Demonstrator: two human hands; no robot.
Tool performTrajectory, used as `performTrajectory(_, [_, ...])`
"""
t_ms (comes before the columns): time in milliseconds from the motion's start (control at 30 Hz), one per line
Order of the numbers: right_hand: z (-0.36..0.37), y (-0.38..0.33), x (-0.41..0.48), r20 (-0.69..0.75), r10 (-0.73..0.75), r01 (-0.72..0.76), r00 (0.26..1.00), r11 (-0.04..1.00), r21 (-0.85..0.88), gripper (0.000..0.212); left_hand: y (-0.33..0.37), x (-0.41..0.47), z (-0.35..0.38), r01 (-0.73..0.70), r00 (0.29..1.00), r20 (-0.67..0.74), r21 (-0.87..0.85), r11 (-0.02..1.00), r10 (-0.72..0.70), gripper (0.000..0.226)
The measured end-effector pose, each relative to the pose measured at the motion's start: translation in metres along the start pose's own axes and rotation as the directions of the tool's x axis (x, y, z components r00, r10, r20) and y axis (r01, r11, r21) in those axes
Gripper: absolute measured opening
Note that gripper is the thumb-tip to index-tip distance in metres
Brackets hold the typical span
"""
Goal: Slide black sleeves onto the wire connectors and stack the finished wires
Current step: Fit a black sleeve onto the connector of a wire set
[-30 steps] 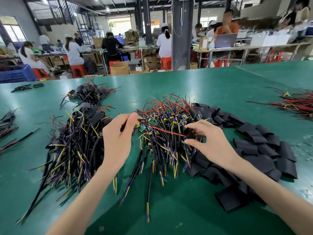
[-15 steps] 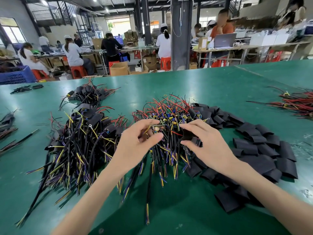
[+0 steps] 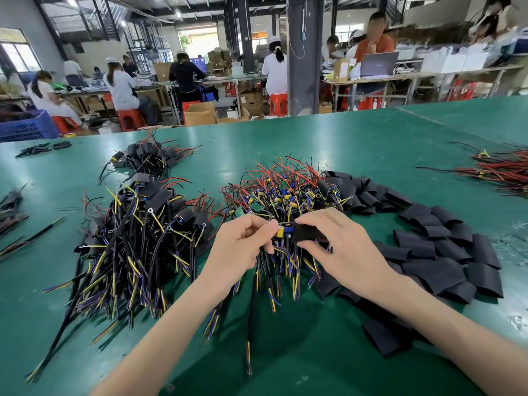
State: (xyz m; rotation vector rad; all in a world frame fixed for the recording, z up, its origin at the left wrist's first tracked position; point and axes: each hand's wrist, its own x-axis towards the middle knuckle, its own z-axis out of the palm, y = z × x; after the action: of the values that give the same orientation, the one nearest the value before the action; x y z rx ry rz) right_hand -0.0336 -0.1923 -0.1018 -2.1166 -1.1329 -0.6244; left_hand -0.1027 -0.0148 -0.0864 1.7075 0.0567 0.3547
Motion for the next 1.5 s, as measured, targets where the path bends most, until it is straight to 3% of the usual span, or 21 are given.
performTrajectory(200, [-0.001, 0.000, 0.000, -0.013, -0.038, 0.038, 0.999, 0.999, 0.021, 0.030, 0.000, -0.002, 0.000, 0.065, 0.997, 0.033, -0.029, 0.997, -0.064, 0.023])
performTrajectory(500, [-0.005, 0.000, 0.001, 0.025, 0.017, -0.023, 1.000, 0.969, 0.248, 0.029, -0.008, 0.001, -0.004, -0.050, 0.996, 0.081, 0.180, 0.982, 0.036, 0.018])
performTrajectory(600, [-0.004, 0.003, 0.000, 0.017, -0.005, 0.001, 1.000, 0.981, 0.196, 0.028, -0.009, 0.001, -0.005, -0.045, 0.991, 0.134, 0.192, 0.980, 0.020, 0.018])
performTrajectory(800, [0.000, 0.007, 0.000, 0.063, -0.242, 0.242, 0.968, 0.970, 0.004, 0.020, -0.009, 0.003, -0.006, 0.032, 0.990, 0.127, 0.190, 0.981, -0.056, 0.021])
performTrajectory(1000, [0.002, 0.010, 0.001, 0.072, -0.283, 0.283, 0.956, 0.959, 0.008, 0.018, -0.007, 0.003, -0.008, 0.111, 0.986, 0.105, 0.164, 0.980, -0.129, 0.026])
performTrajectory(1133, [0.005, 0.011, 0.000, 0.084, -0.242, 0.237, 0.967, 0.969, 0.070, 0.017, -0.008, 0.003, -0.007, 0.128, 0.985, 0.089, 0.187, 0.974, -0.146, 0.031])
performTrajectory(1333, [0.005, 0.010, -0.001, 0.046, -0.137, 0.128, 0.989, 0.978, 0.168, 0.021, -0.008, -0.002, 0.002, -0.033, 0.997, 0.072, 0.299, 0.954, 0.012, 0.019])
performTrajectory(1500, [0.003, 0.012, -0.003, 0.100, -0.096, 0.078, 0.990, 0.982, 0.170, 0.021, -0.009, -0.007, 0.007, -0.094, 0.995, 0.059, 0.356, 0.930, 0.078, 0.021])
